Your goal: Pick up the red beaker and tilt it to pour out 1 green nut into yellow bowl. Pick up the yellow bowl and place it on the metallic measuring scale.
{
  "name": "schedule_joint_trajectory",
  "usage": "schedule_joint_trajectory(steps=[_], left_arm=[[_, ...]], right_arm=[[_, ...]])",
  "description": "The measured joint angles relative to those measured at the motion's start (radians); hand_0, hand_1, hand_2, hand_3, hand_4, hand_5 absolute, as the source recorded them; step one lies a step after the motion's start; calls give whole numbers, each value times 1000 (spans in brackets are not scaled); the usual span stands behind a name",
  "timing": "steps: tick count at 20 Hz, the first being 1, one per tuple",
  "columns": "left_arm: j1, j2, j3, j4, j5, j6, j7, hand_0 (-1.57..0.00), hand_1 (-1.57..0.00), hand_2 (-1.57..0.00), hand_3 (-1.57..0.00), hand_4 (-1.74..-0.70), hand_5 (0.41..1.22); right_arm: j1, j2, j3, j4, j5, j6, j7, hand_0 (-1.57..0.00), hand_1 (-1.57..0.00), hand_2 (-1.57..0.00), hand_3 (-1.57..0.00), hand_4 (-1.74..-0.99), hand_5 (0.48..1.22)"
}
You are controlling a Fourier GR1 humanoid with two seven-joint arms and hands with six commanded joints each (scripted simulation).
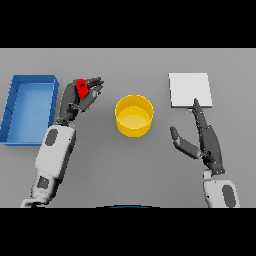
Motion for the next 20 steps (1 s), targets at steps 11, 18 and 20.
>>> schedule_joint_trajectory(steps=[11, 18, 20], left_arm=[[-82, 132, -94, -24, -156, -66, 92, -1565, -1565, -1566, -1563, -1734, 1124], [-177, 217, -302, -51, -404, -144, 199, -1570, -1570, -1570, -1569, -1740, 1139], [-200, 230, -363, -56, -475, -166, 223, -1570, -1570, -1570, -1570, -1740, 1162]], right_arm=[[-3, 0, 15, 10, 42, -19, -21, 1, 1, 1, 1, -1199, 658], [2, -3, 22, -3, 46, -8, 0, 1, 1, 1, 1, -1178, 667], [0, -1, 20, -9, 32, -2, 5, 1, 1, 1, 1, -1181, 669]])
